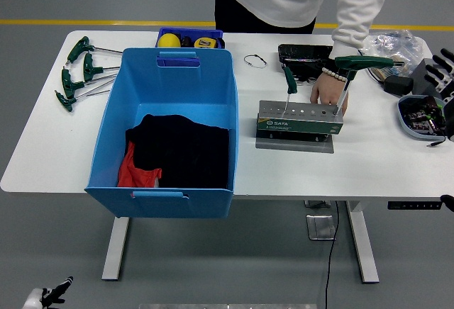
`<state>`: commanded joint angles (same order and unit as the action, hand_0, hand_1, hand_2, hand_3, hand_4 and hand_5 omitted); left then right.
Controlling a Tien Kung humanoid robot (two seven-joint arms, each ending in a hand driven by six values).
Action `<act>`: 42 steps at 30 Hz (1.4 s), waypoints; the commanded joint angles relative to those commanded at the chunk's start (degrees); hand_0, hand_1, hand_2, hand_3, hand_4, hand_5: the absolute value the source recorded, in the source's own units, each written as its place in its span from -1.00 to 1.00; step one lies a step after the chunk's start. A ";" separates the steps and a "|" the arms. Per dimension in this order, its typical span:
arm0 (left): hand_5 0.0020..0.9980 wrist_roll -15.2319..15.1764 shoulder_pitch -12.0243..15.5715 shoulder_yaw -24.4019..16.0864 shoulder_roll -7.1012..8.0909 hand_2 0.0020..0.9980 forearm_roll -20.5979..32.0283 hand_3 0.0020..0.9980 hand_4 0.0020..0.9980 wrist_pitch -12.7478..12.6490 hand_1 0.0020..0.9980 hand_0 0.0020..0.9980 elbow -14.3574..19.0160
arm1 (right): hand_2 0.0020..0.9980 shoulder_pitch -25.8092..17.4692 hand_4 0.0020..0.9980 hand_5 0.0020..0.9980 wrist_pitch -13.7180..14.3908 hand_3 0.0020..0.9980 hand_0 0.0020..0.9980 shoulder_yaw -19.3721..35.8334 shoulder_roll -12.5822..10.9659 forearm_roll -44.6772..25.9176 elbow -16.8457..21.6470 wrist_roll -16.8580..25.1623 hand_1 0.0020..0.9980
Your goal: Lift tool from toolbox,place it in box,lift tool from toolbox,place it in box
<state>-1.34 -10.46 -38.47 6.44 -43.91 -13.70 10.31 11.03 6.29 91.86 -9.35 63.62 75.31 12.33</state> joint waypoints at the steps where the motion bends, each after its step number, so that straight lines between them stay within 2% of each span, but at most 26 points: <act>1: 0.59 0.02 0.03 -0.02 -0.03 0.38 0.03 0.45 0.45 0.02 0.26 0.32 0.00 | 0.59 0.84 1.00 0.88 1.84 0.61 0.65 -0.65 -1.30 2.56 0.60 0.99 0.57; 3: 0.59 0.05 0.04 -0.13 -0.07 0.38 0.01 0.45 0.45 0.01 0.26 0.32 0.00 | 0.59 1.80 1.00 0.88 3.62 0.61 0.65 -1.47 -2.89 6.52 0.96 1.55 0.57; 5: 0.59 0.10 -0.04 -0.10 -0.11 0.38 0.15 0.45 0.45 0.04 0.26 0.32 0.00 | 0.59 4.19 1.00 0.88 5.88 0.61 0.65 -3.57 -6.15 11.27 0.55 1.30 0.57; 6: 0.59 0.12 -0.10 -0.05 -0.13 0.38 0.20 0.45 0.45 0.06 0.26 0.32 0.00 | 0.94 5.29 1.00 0.80 6.33 0.99 1.00 -4.62 -7.88 13.50 0.28 0.74 0.88; 10: 0.59 0.34 -0.25 -0.07 -0.06 0.38 0.11 0.45 0.45 0.27 0.26 0.32 0.00 | 0.94 11.40 1.00 0.80 5.26 0.99 1.00 -11.57 -16.08 23.18 -1.16 -1.85 0.88; 13: 0.59 0.48 -0.22 -0.36 -0.01 0.38 -0.13 0.45 0.46 0.35 0.24 0.31 0.00 | 0.97 15.88 1.00 0.76 5.16 1.00 1.00 -17.01 -19.85 30.26 -2.65 -1.94 0.92; 15: 0.59 0.58 -0.22 -0.58 0.00 0.38 -0.30 0.45 0.46 0.35 0.24 0.31 0.00 | 0.97 18.69 1.00 0.76 4.80 1.00 1.00 -20.31 -20.99 35.10 -4.13 -2.06 0.92; 19: 0.58 0.63 -0.34 -0.44 0.04 0.38 -0.07 0.45 0.46 0.35 0.23 0.30 0.00 | 0.95 24.04 1.00 0.77 3.36 1.00 1.00 -27.45 -21.79 44.29 -7.85 -2.22 0.92; 21: 0.58 0.57 -0.34 -0.39 0.05 0.38 0.05 0.45 0.46 0.33 0.23 0.30 0.00 | 0.95 26.17 1.00 0.77 2.12 1.00 1.00 -30.67 -21.62 45.94 -9.48 -2.31 0.92; 24: 0.58 0.57 -0.37 -0.57 0.04 0.38 -0.02 0.45 0.46 0.28 0.23 0.30 0.00 | 0.95 29.07 1.00 0.77 0.62 1.00 1.00 -34.80 -21.03 46.47 -11.99 -2.42 0.92; 25: 0.58 0.59 -0.38 -0.59 0.05 0.37 -0.06 0.45 0.46 0.28 0.22 0.29 0.00 | 0.92 29.87 1.00 0.79 0.41 0.95 1.00 -35.95 -20.83 46.66 -12.75 -2.48 0.89; 30: 0.58 0.81 -0.43 -0.78 0.14 0.37 -0.53 0.45 0.46 0.41 0.22 0.29 0.00 | 0.92 33.94 1.00 0.79 -0.67 0.95 1.00 -41.20 -19.69 48.37 -17.58 -3.07 0.89; 36: 0.57 0.95 -0.47 -1.23 0.25 0.37 -0.99 0.45 0.46 0.41 0.21 0.29 0.00 | 0.94 38.19 1.00 0.81 -0.67 0.99 1.00 -46.93 -18.09 46.39 -23.84 -2.16 0.91; 37: 0.57 0.98 -0.49 -1.24 0.27 0.37 -1.03 0.45 0.46 0.41 0.19 0.29 0.00 | 0.84 38.57 1.00 0.82 -0.58 0.86 0.97 -47.51 -17.94 46.12 -24.43 -1.96 0.86; 42: 0.57 1.38 -0.53 -2.08 0.34 0.37 -2.47 0.45 0.46 0.36 0.19 0.29 0.00 | 0.84 41.75 1.00 0.82 0.35 0.86 0.97 -52.19 -16.20 43.08 -30.38 0.17 0.86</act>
<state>0.04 -11.00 -40.56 6.78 -46.38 -13.34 10.31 52.78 6.64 39.67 -25.55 106.69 44.92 12.50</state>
